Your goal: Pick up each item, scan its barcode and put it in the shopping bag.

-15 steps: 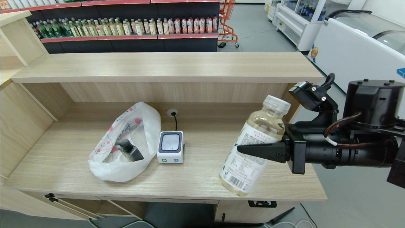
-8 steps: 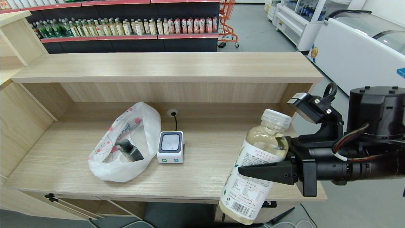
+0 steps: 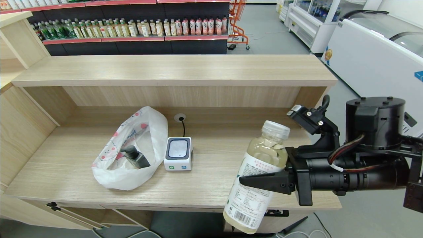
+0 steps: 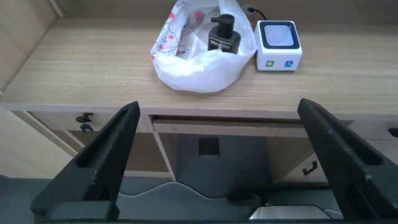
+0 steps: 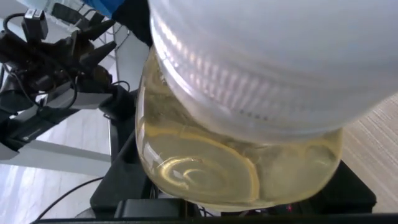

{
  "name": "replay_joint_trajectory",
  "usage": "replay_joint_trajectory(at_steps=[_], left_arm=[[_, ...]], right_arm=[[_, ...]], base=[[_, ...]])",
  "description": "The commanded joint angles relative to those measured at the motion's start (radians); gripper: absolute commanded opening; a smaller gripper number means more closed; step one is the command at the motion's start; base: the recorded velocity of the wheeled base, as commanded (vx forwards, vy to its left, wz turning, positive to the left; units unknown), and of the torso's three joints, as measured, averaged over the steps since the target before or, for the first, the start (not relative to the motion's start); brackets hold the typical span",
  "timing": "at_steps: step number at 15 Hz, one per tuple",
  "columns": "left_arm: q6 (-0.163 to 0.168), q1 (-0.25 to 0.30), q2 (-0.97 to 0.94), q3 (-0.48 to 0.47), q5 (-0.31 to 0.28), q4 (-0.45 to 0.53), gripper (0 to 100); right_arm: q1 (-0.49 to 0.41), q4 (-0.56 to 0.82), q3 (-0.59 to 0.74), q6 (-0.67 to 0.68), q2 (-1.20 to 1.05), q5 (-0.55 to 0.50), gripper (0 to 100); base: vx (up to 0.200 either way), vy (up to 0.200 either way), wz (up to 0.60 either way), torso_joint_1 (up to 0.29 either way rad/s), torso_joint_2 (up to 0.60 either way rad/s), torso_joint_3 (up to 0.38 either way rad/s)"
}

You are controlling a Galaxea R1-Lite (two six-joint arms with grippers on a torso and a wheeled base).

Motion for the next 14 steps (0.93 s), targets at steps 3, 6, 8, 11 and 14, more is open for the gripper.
replay_joint_trajectory(at_steps=[3, 6, 8, 11, 14], left_arm=[[0.000, 0.000, 0.000, 0.000, 0.000, 0.000, 100], [0.000, 0.000, 0.000, 0.000, 0.000, 0.000, 100], [0.000, 0.000, 0.000, 0.000, 0.000, 0.000, 100], [0.000, 0.000, 0.000, 0.000, 0.000, 0.000, 100], [0.000, 0.000, 0.000, 0.000, 0.000, 0.000, 100]], right_arm=[[0.070, -0.001, -0.066, 0.009, 0.063, -0.060, 0], [0.087, -0.001, -0.096, 0.009, 0.094, -0.095, 0], [0.101, -0.001, -0.096, 0.009, 0.106, -0.123, 0], [0.102, -0.003, -0.109, 0.008, 0.126, -0.138, 0], [0.102, -0.003, -0.121, 0.006, 0.131, -0.138, 0]], base=[[0.000, 0.000, 0.00, 0.000, 0.00, 0.000], [0.000, 0.000, 0.00, 0.000, 0.00, 0.000], [0.000, 0.000, 0.00, 0.000, 0.00, 0.000], [0.000, 0.000, 0.00, 0.000, 0.00, 0.000], [0.000, 0.000, 0.00, 0.000, 0.00, 0.000]])
